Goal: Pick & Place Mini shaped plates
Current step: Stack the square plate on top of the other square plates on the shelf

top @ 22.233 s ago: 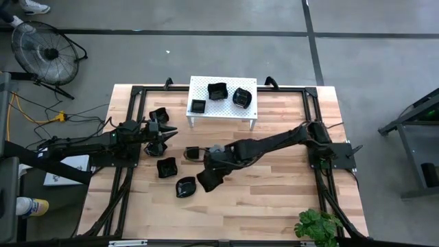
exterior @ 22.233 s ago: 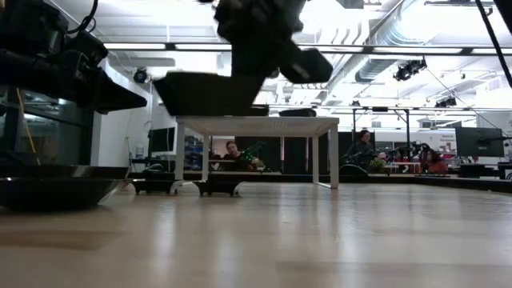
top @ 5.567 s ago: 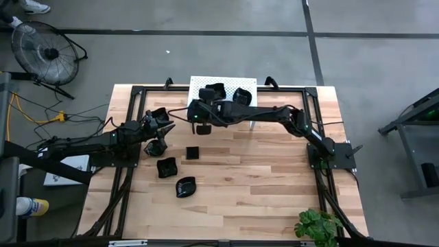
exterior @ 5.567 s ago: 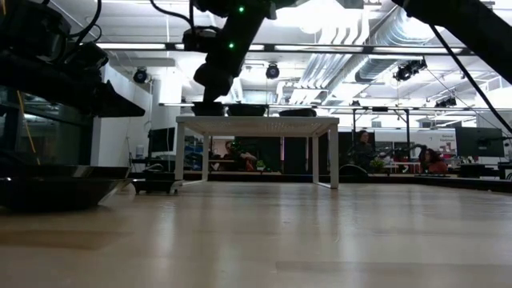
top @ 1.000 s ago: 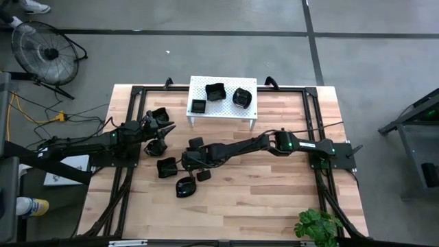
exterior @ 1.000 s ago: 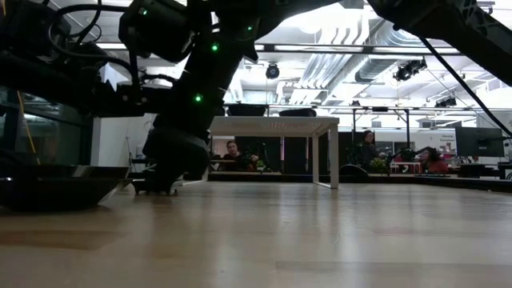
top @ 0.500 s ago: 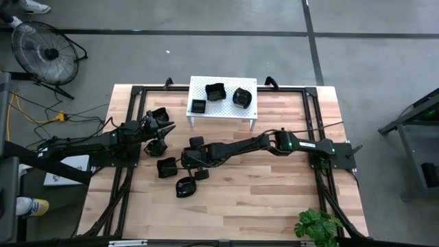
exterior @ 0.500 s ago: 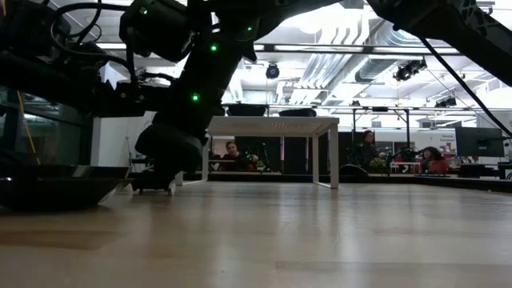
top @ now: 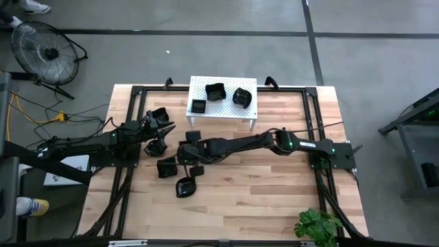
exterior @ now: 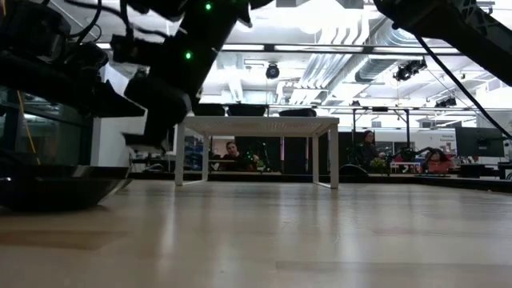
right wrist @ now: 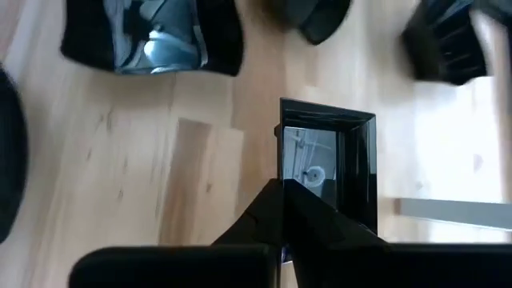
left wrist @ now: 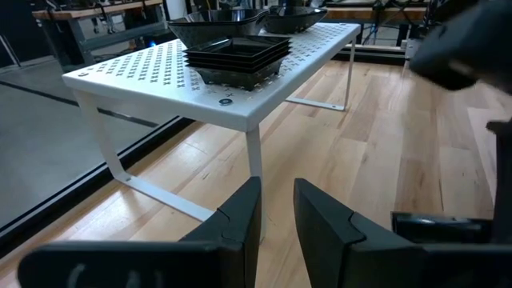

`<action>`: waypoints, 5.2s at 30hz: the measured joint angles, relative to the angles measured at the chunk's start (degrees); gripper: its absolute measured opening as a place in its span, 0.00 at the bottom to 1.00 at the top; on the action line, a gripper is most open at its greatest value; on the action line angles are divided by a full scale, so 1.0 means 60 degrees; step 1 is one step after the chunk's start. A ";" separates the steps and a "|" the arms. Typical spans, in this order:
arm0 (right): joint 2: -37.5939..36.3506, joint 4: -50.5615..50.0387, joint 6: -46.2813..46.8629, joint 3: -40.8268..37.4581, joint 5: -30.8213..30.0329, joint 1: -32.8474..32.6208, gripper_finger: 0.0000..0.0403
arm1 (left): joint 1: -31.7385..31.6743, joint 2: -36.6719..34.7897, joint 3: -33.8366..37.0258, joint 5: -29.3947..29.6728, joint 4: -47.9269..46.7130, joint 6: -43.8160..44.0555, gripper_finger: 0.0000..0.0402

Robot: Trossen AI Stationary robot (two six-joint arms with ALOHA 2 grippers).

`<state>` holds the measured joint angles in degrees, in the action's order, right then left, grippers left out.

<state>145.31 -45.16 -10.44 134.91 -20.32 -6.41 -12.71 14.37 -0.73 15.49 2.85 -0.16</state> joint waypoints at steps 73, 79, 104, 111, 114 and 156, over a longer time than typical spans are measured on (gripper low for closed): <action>-0.2054 -0.1514 -0.1085 0.0015 -0.0514 0.2441 0.03 | 0.0000 0.0000 0.0004 -0.0001 0.0000 0.0000 0.18; -0.2054 -0.1339 -0.1088 0.0015 -0.0517 0.2447 0.03 | -0.0004 0.0000 0.0004 0.0000 0.0000 0.0000 0.18; -0.1981 -0.1083 -0.1147 -0.0270 -0.0601 0.2447 0.03 | -0.0003 0.0000 0.0004 0.0000 0.0000 0.0000 0.18; -0.1981 -0.1079 -0.1504 -0.0270 -0.0539 0.2447 0.03 | -0.0004 0.0003 0.0004 0.0000 0.0000 0.0000 0.18; -0.1981 -0.1083 -0.1508 -0.0270 -0.0523 0.2447 0.03 | -0.0003 0.0000 0.0004 0.0000 0.0003 0.0000 0.18; -0.2130 -0.0999 -0.1420 -0.0262 -0.0754 0.2502 0.28 | -0.0003 0.0003 0.0004 0.0000 0.0000 0.0000 0.18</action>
<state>132.53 -51.16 -18.96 133.34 -24.84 8.60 -12.73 14.39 -0.71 15.49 2.85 -0.16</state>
